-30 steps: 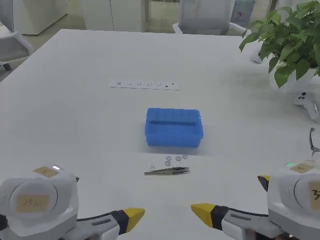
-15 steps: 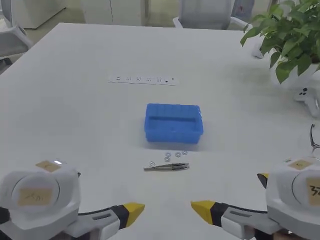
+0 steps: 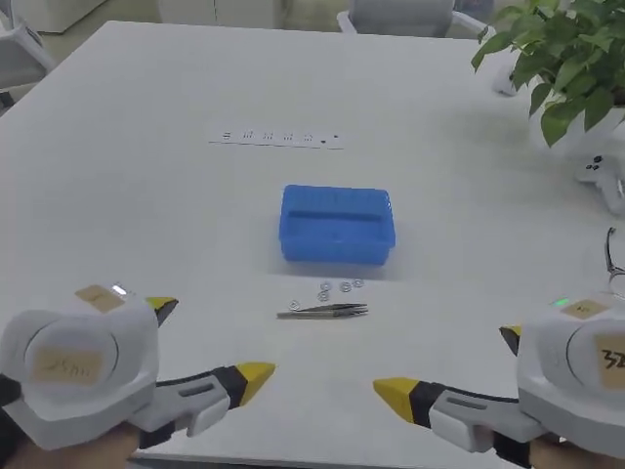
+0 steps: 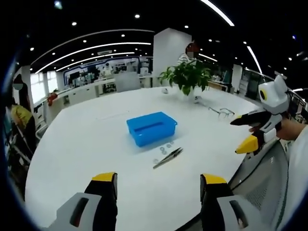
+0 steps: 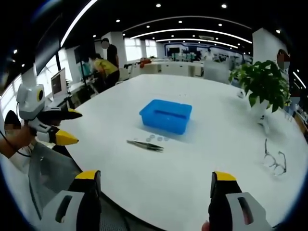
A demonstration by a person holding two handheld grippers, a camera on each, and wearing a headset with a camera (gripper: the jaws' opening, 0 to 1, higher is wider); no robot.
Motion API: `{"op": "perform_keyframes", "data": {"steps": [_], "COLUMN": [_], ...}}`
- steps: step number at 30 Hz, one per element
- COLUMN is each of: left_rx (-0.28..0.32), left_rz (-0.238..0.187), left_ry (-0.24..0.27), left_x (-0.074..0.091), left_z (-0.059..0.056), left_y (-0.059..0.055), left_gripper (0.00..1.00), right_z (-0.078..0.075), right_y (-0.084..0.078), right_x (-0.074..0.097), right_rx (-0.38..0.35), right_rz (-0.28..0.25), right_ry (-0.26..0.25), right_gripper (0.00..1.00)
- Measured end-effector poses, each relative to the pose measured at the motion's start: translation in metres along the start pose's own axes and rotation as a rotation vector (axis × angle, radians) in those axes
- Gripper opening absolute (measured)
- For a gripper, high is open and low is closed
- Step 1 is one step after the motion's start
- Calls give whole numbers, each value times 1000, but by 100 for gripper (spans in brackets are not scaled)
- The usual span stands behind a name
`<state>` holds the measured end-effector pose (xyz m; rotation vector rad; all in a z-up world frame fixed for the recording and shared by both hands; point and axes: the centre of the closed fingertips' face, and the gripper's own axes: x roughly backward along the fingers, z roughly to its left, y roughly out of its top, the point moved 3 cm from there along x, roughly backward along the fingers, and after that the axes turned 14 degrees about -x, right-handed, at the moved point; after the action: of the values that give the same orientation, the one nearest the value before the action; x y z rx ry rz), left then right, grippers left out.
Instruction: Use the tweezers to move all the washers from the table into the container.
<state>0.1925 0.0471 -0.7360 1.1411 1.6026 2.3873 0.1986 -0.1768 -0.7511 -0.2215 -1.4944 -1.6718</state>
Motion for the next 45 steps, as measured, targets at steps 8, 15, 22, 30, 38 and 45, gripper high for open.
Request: {"op": "perform_keyframes", "data": {"steps": [8, 15, 22, 30, 38, 45], "left_rx": [-86, -195, -219, -258, -265, -261], "left_rz": [33, 97, 125, 189, 231, 229], "left_ry": [-156, -259, -283, -341, -357, -385], "left_x": [-26, -57, -87, -112, -137, -148], "left_z": [4, 2, 8, 6, 6, 3], "left_y": [2, -1, -3, -19, -33, -31], "left_gripper": [42, 28, 25, 16, 9, 5], "right_z": [-4, -8, -10, -9, -8, 0], "right_y": [-4, -7, -13, -17, -24, -24], "right_x": [-4, -7, -10, -15, -20, -27], "right_rx": [-10, -24, -56, -77, -84, -76], "right_rz": [22, 46, 77, 109, 152, 171], "right_ry": [-3, -9, -5, 0, 9, 38], "right_gripper": [92, 92, 90, 90, 89, 88]}}
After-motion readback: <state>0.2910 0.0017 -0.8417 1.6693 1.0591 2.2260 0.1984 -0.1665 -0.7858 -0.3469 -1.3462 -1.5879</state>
